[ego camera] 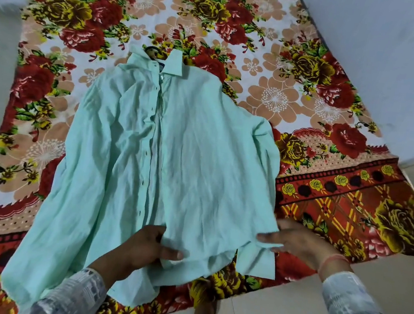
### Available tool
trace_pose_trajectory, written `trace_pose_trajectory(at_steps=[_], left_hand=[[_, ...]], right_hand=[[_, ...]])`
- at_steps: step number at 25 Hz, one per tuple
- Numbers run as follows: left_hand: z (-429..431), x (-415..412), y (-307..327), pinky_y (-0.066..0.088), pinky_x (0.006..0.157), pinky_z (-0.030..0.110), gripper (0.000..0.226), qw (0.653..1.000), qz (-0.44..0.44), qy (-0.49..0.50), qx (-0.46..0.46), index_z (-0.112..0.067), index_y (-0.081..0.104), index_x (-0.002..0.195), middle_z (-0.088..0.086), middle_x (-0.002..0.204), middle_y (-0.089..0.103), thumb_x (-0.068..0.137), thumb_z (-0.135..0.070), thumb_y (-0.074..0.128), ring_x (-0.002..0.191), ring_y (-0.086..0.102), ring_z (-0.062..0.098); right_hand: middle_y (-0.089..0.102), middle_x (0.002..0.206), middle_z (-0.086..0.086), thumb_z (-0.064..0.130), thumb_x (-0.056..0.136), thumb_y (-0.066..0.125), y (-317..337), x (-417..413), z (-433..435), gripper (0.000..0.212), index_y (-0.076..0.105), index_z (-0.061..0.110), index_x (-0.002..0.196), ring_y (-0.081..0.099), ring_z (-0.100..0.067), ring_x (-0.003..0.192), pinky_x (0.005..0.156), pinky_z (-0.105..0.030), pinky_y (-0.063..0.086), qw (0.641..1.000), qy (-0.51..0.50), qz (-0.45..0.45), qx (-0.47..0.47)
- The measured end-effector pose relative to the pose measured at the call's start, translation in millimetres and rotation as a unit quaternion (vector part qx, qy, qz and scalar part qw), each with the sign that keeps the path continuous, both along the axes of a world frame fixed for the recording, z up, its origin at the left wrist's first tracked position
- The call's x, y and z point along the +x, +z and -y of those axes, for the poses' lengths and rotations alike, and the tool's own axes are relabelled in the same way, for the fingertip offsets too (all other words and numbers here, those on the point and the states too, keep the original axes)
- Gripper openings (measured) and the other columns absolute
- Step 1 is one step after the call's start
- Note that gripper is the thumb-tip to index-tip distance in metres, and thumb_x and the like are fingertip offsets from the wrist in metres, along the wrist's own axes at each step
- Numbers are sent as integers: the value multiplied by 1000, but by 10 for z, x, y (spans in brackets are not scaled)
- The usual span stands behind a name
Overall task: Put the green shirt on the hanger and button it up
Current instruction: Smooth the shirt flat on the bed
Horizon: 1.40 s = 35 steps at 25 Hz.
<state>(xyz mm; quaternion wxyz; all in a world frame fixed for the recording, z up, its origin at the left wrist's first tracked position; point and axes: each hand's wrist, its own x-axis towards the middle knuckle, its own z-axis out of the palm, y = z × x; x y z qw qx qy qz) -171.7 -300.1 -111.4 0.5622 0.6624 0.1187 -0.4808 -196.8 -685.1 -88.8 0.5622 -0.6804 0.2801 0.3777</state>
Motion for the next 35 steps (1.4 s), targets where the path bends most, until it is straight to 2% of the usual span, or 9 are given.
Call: trace_pose_trajectory(at_steps=[4, 8, 11, 14, 17, 19, 23, 28, 35], left_hand=[[-61, -27, 3, 64, 95, 50, 29, 963, -67, 231, -117, 3, 77, 123, 26, 122, 78, 96, -7, 73, 113, 76, 45], [-47, -23, -74, 60, 101, 54, 30, 974, -55, 211, -54, -2, 79, 120, 22, 119, 81, 91, -12, 80, 109, 78, 43], [-15, -49, -138, 64, 90, 47, 27, 987, -31, 158, 0, -4, 82, 112, 19, 109, 84, 86, -9, 86, 99, 81, 39], [18, -44, -153, 66, 88, 47, 27, 992, -19, 126, 9, -4, 80, 113, 16, 106, 84, 87, 1, 83, 96, 82, 36], [16, -30, -177, 64, 98, 55, 33, 995, -16, 98, 13, -7, 79, 116, 13, 107, 85, 85, 3, 83, 99, 82, 34], [-10, -29, -202, 62, 100, 56, 33, 996, -21, 89, 10, -10, 81, 116, 12, 109, 85, 84, -5, 87, 101, 82, 33], [33, -16, -187, 64, 96, 53, 36, 995, -26, 95, 11, -11, 81, 115, 12, 108, 85, 81, -14, 92, 99, 83, 33], [133, 63, -183, 66, 80, 47, 26, 993, -2, 113, 33, -11, 83, 103, 14, 95, 85, 81, -17, 93, 86, 82, 37], [186, 58, -236, 51, 63, 35, 18, 991, 41, 101, 76, -7, 81, 90, 19, 76, 79, 76, -3, 93, 63, 70, 29]], right_hand=[[71, 140, -17, 32, 87, 78, 60, 13, -91, 54, 71, 5, 133, 69, -32, 130, 105, -44, 60, 922, -325, 128, 165], [67, 142, -25, 49, 88, 80, 115, 70, -465, 65, 66, 16, 142, 62, -45, 134, 100, -56, 59, 952, -220, 46, 207], [77, 122, -19, 76, 99, 47, 55, -39, -528, 57, 58, 33, 133, 77, -42, 110, 82, -52, 63, 988, -76, -123, 62], [82, 107, -15, 64, 106, 47, 174, -18, -146, 55, 63, 13, 116, 79, -39, 101, 84, -44, 61, 984, -42, -126, -116], [70, 85, -17, 26, 93, 64, 442, 272, 343, 26, 66, 5, 77, 74, -38, 94, 78, -35, 50, 887, 89, -5, -454], [69, 79, -15, 21, 91, 65, 436, 402, 383, 27, 65, 7, 68, 71, -35, 85, 72, -32, 50, 845, 119, 31, -521], [76, 79, -13, 19, 86, 75, 107, 295, -25, 14, 71, 8, 78, 78, -31, 77, 68, -38, 64, 917, 107, -49, -381], [64, 66, -8, 9, 83, 72, -87, 152, -169, 29, 59, 12, 57, 70, -30, 73, 68, -35, 56, 930, 57, 48, -361], [81, 89, -15, 12, 87, 86, 639, 302, 340, 20, 73, 4, 99, 80, -28, 83, 75, -40, 66, 953, -47, -12, -298]])
